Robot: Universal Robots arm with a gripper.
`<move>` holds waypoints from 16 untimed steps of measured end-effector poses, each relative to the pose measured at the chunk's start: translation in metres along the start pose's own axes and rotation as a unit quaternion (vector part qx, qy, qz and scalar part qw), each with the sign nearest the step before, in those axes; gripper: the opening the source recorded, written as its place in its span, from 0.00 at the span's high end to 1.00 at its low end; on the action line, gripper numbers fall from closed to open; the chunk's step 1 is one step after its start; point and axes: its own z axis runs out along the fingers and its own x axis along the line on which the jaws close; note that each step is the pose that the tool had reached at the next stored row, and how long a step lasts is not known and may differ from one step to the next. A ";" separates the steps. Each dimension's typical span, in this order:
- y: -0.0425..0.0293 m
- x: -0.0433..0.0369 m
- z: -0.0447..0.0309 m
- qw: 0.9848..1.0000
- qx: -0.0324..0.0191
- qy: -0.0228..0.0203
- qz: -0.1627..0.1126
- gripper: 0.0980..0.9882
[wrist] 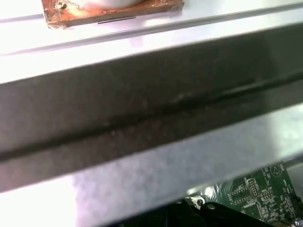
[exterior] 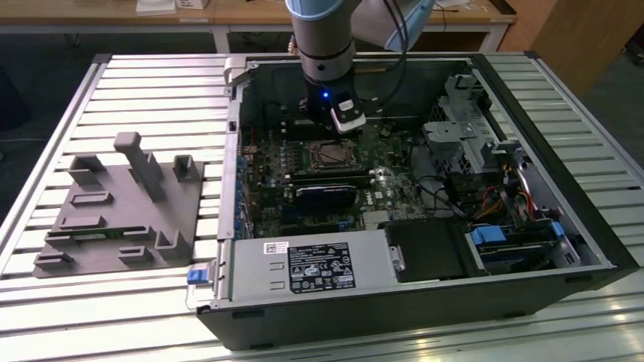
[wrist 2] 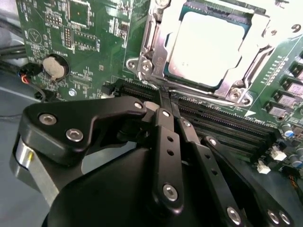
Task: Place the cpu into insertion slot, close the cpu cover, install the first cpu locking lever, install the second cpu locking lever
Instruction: 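Install the first cpu locking lever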
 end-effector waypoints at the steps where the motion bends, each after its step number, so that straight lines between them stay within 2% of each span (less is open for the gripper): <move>1: 0.0001 0.0000 -0.0002 1.000 0.000 0.000 0.000 0.99; 11: 0.0022 -0.0015 -0.0104 1.000 0.001 0.000 0.000 0.99; 16: 0.0023 -0.0015 -0.0106 1.000 0.001 0.000 0.000 0.99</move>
